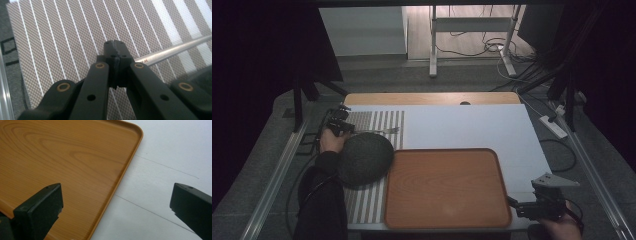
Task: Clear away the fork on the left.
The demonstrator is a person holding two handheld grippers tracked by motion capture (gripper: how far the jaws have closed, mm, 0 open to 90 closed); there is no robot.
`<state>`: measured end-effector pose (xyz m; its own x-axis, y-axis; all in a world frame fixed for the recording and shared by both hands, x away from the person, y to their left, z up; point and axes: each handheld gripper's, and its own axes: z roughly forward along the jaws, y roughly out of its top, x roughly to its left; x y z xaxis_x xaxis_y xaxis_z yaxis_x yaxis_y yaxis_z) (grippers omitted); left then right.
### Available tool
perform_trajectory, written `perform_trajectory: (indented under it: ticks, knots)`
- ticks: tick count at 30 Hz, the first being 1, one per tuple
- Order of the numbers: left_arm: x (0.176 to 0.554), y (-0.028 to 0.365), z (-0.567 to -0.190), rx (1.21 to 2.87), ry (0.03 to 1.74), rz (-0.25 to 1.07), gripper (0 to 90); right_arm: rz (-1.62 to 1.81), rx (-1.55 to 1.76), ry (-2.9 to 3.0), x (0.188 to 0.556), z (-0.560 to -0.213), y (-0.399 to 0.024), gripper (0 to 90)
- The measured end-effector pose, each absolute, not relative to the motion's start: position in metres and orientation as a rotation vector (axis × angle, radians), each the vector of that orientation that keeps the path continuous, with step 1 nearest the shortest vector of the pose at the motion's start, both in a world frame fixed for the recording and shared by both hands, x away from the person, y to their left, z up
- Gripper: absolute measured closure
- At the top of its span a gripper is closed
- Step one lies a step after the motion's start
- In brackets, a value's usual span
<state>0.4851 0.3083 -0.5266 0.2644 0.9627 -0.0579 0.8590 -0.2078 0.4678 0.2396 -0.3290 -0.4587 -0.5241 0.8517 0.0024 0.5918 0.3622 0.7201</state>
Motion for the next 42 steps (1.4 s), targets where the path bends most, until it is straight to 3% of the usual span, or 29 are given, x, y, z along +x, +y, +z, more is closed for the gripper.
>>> perform_trajectory:
  ticks: [13,22,25,30,42]
  knots:
    - [0.468,0.305,-0.52,2.242,1.604,0.181,88.8,0.957,1.254,2.26,0.239,-0.459,-0.328,0.0]
    - [0.47,0.309,-0.518,2.221,1.62,0.148,87.2,0.955,1.253,2.263,0.239,-0.459,-0.328,0.0]
    - [0.472,0.313,-0.513,2.148,1.629,0.158,78.0,0.954,1.254,2.264,0.239,-0.459,-0.328,0.0]
    - [0.477,0.313,-0.506,2.045,1.633,0.151,54.2,0.955,1.257,2.265,0.239,-0.459,-0.328,0.0]
    - [0.491,0.276,-0.508,2.13,1.517,0.151,0.3,0.954,1.258,2.267,0.24,-0.459,-0.328,0.0]
